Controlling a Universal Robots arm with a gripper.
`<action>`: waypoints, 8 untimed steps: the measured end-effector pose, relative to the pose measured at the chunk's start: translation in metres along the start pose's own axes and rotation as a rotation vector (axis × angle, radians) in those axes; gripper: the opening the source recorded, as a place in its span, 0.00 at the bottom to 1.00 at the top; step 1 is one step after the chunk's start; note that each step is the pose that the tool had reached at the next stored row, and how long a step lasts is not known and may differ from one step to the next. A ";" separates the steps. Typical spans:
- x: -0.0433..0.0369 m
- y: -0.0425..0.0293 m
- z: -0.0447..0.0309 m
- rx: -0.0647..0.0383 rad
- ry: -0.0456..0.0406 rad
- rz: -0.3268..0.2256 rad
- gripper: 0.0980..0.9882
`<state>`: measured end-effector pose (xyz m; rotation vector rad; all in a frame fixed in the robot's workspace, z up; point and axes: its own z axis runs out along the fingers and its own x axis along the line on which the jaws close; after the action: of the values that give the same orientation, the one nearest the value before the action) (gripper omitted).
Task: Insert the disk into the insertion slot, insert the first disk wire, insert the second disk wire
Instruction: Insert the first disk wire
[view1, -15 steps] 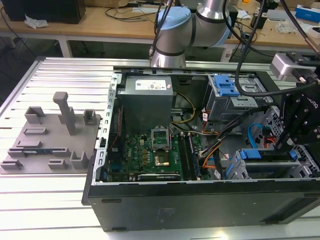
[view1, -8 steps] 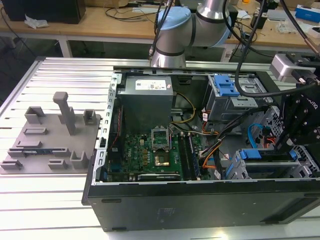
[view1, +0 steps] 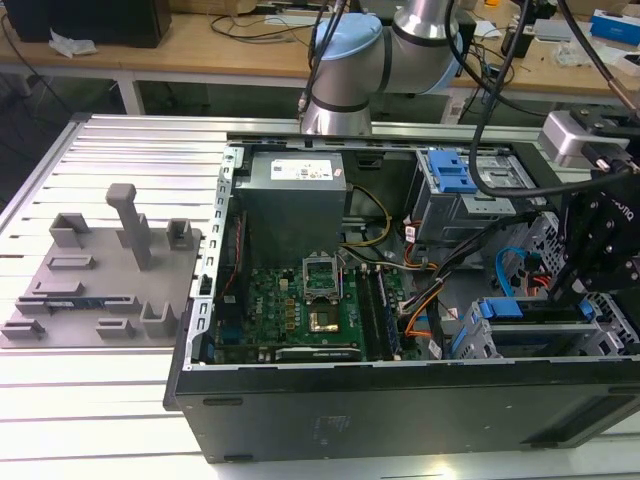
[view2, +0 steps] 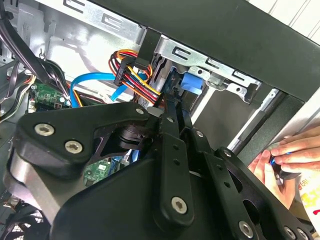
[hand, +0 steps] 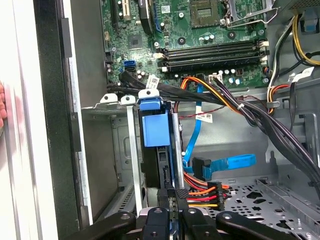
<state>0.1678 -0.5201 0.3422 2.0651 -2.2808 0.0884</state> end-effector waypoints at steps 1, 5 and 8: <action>0.0000 0.0000 0.0003 0.000 0.0000 0.000 0.08; -0.0002 -0.0001 0.0021 0.000 -0.0002 0.000 0.08; -0.0001 -0.0001 0.0025 0.000 -0.0002 0.000 0.08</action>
<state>0.1678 -0.5202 0.3397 2.0653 -2.2808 0.0882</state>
